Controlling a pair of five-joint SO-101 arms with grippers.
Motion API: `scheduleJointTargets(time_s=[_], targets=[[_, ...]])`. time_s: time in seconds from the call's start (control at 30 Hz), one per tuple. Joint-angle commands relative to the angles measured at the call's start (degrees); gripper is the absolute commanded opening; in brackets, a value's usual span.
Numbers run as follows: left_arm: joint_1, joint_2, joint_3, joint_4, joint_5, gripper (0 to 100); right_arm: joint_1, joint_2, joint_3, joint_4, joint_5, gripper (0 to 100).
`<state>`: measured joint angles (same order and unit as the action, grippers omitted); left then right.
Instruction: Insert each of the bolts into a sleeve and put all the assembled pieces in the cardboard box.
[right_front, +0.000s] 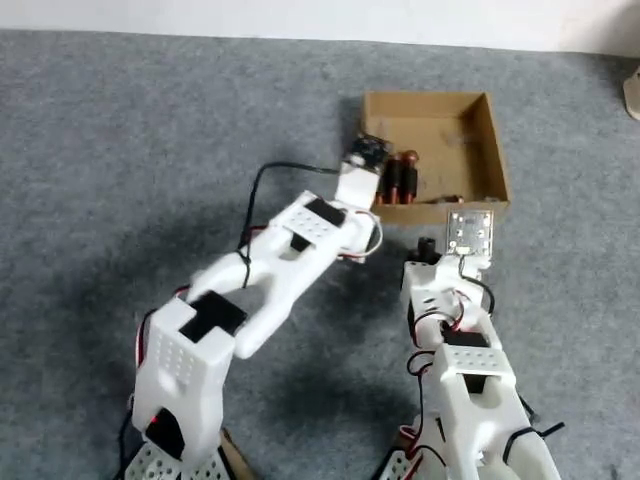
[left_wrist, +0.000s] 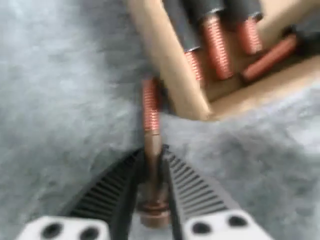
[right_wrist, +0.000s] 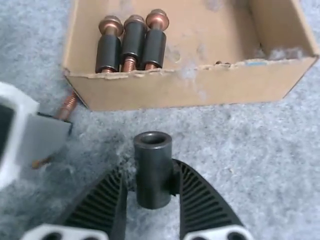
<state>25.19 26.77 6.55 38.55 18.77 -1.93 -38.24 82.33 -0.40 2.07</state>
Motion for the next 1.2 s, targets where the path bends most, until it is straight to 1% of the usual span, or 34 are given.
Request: scheduleJointTargets(time_s=[0.0,0.1,0.2,0.23,0.33,0.43,0.57,0.63,0.77,0.8,0.9,0.97,1.07,1.17], targets=[[-3.0,-7.3,2.1,0.2,9.4,1,-0.7,-1.7,-0.4,-1.4,0.8,0.5],[-6.2,-13.5,5.2,0.2,18.3,0,-0.7,-1.7,-0.4,-1.4,0.8,0.5],[-9.8,-21.0,9.9,0.2,24.6,0,-0.7,-1.6,-0.4,-1.4,0.8,0.5],[-10.7,-23.5,11.6,0.2,25.9,0,-0.7,-1.6,-0.4,-1.4,0.8,0.5],[-12.2,-30.5,16.7,0.2,25.8,0,-0.7,-1.6,-0.4,-1.4,0.8,0.5],[-13.2,-37.7,23.0,0.2,30.2,0,-0.7,-1.6,-0.4,-1.4,0.8,0.5],[-13.0,-46.2,33.0,-0.2,35.8,0,-0.7,-1.6,-0.4,-1.4,0.8,0.5],[-14.3,-49.2,37.0,-2.0,39.0,0,-0.7,-1.5,-0.4,-1.4,0.8,0.5],[-17.6,-54.5,43.4,-7.5,42.3,0,-0.8,-1.5,-0.4,-1.4,0.8,0.5],[-18.4,-55.4,44.6,-8.3,44.5,0,-0.8,-1.5,-0.4,-1.4,0.8,0.5],[-21.5,-57.3,47.5,-8.4,59.4,0,-0.9,-1.5,-0.4,-1.4,0.8,0.5],[-24.0,-57.4,48.7,-8.4,66.5,0,-0.9,-1.5,-0.4,-1.4,0.8,0.5],[-25.0,-57.8,52.1,-8.5,72.4,0,-1.0,-1.5,-0.2,-1.3,0.8,0.5],[-26.3,-57.8,53.7,-8.6,72.8,0,-1.0,-1.5,0.7,-1.3,0.8,0.5]])
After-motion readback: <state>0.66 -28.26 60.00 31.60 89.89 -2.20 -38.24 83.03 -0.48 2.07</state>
